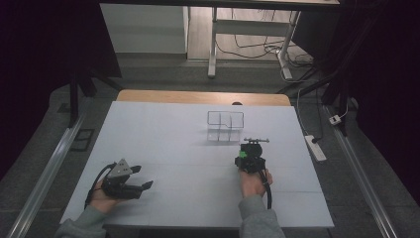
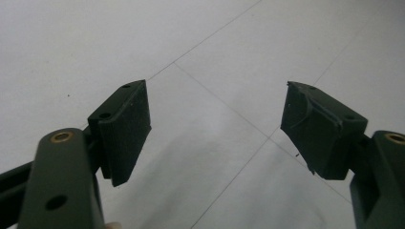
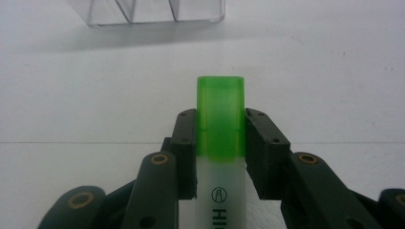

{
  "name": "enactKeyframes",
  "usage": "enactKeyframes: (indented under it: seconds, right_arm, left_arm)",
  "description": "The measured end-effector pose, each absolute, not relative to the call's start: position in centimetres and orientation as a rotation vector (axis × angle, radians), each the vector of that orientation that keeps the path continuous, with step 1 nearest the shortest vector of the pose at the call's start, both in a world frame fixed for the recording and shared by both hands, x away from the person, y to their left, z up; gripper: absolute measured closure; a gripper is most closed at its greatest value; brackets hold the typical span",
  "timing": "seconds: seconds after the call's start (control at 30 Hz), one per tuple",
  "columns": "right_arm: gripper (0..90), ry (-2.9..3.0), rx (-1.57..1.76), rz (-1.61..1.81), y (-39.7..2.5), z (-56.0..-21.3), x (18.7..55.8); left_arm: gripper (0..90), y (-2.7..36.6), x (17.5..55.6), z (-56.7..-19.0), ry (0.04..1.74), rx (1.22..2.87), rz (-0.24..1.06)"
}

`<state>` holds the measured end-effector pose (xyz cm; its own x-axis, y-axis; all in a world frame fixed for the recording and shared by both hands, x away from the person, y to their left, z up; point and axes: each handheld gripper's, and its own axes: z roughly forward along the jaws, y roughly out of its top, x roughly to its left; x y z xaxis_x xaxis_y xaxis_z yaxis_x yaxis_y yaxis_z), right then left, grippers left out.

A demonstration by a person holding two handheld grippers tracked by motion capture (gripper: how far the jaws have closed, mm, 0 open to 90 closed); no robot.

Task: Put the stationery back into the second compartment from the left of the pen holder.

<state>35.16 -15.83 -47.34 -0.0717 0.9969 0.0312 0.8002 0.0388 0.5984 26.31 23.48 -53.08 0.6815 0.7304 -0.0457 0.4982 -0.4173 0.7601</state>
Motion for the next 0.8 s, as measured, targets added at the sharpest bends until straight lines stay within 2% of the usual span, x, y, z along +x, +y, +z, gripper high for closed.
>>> enactKeyframes:
  seconds: [0.3, 0.8]
  right_arm:
    - [66.6, 1.927, 1.758, 0.805, -16.4, -46.1, 34.8]
    - [66.6, 2.033, 1.568, 1.054, -18.1, -46.2, 33.5]
  left_arm:
    - [24.9, 23.4, 26.2, -53.2, 0.955, 2.114, 0.407]
    - [24.7, 23.3, 26.1, -53.2, 1.0, 2.078, 0.444]
